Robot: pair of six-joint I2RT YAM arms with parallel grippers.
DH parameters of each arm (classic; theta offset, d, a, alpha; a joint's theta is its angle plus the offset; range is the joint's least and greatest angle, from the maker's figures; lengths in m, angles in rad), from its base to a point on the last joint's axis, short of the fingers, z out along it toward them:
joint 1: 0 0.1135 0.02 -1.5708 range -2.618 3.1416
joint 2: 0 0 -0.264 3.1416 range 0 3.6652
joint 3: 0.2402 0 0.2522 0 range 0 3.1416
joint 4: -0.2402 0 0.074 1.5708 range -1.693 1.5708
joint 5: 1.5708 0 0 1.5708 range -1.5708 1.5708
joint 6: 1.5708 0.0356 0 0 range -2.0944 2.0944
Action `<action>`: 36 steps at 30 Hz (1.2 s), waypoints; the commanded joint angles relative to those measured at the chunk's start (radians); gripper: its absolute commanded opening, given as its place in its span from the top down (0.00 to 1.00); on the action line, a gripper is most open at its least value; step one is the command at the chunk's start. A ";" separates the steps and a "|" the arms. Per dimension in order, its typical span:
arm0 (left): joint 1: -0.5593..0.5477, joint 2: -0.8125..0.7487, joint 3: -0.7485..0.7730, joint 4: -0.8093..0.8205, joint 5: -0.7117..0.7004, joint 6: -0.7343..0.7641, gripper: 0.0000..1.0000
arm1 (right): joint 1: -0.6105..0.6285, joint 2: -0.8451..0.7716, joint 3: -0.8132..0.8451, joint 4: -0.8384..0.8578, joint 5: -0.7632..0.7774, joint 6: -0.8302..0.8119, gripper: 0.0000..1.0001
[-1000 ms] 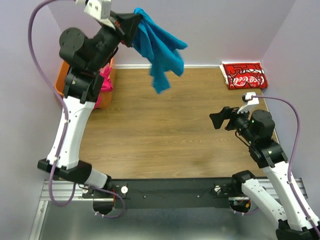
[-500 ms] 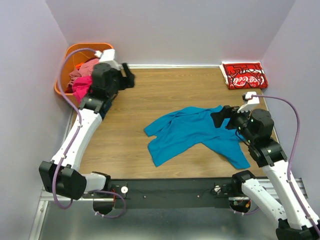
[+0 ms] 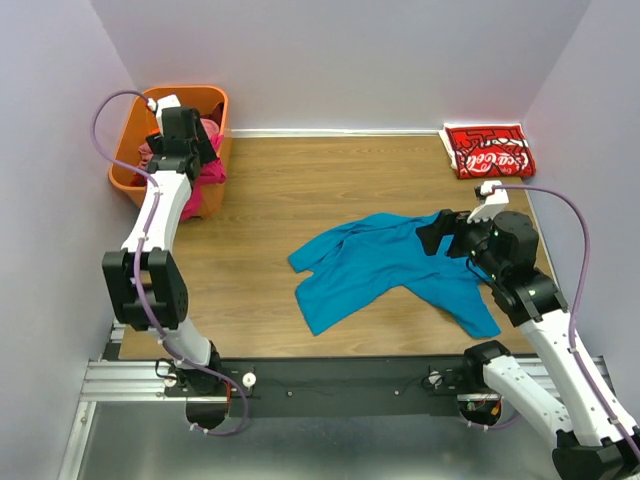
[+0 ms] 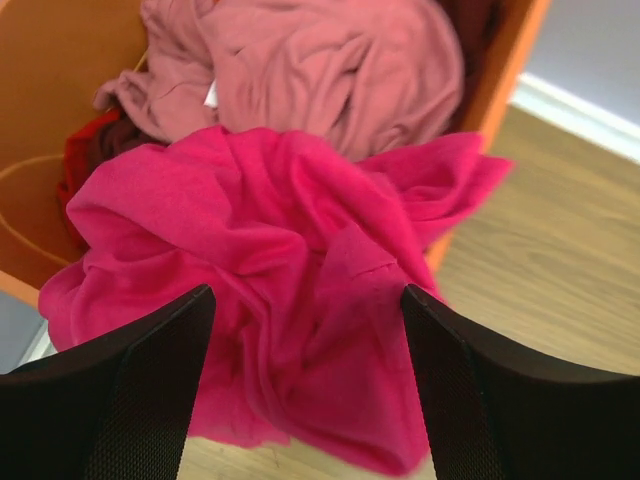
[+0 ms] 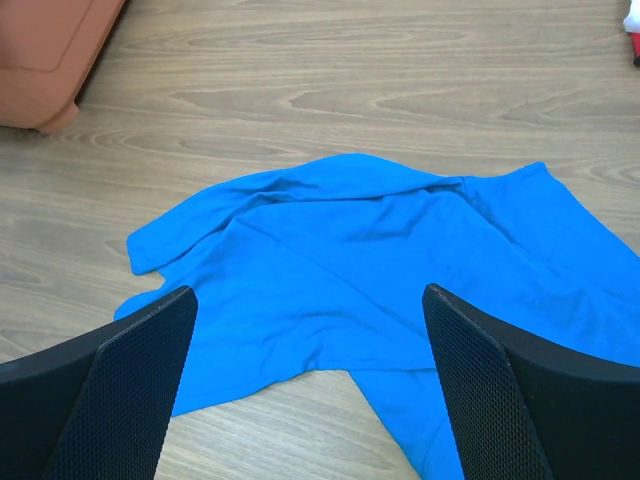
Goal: Fold and stack the t-shirts
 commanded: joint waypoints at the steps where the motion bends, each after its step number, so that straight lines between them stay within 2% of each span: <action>1: 0.034 0.098 0.074 -0.065 -0.110 0.049 0.17 | 0.005 -0.014 0.002 0.007 0.003 -0.015 0.00; 6: 0.054 0.217 0.189 -0.094 -0.113 0.056 0.18 | 0.005 -0.007 0.005 0.007 0.018 -0.024 0.00; 9: 0.056 0.283 0.235 -0.108 -0.095 0.054 0.24 | 0.005 -0.005 0.008 0.008 0.033 -0.023 0.00; 12: 0.056 0.346 0.267 -0.123 -0.069 0.036 0.42 | 0.005 -0.002 0.006 0.007 0.044 -0.017 0.00; 13: 0.056 0.366 0.273 -0.125 -0.052 0.025 0.54 | 0.005 -0.005 0.008 0.007 0.049 -0.015 0.00; 15: 0.056 0.380 0.287 -0.116 -0.040 0.022 0.67 | 0.004 -0.007 0.008 0.007 0.060 -0.012 0.00; 16: 0.056 0.395 0.296 -0.117 -0.035 0.023 0.81 | 0.005 -0.010 0.006 0.008 0.063 -0.012 0.00; 19: 0.063 0.438 0.387 -0.139 -0.037 0.029 1.00 | 0.007 -0.008 0.009 0.007 0.075 -0.009 0.00; 23: 0.076 0.474 0.562 -0.136 -0.061 0.074 1.00 | 0.004 0.009 0.023 0.008 0.102 -0.004 0.00; 27: 0.076 0.445 0.716 -0.021 -0.087 0.089 1.00 | 0.005 0.027 0.035 0.010 0.115 -0.003 0.00; 33: 0.076 0.409 0.829 0.148 -0.078 0.097 1.00 | 0.004 0.061 0.058 0.018 0.129 -0.004 0.00; 36: 0.076 0.359 0.811 0.250 -0.090 0.131 1.00 | 0.005 0.084 0.063 0.025 0.129 -0.003 0.00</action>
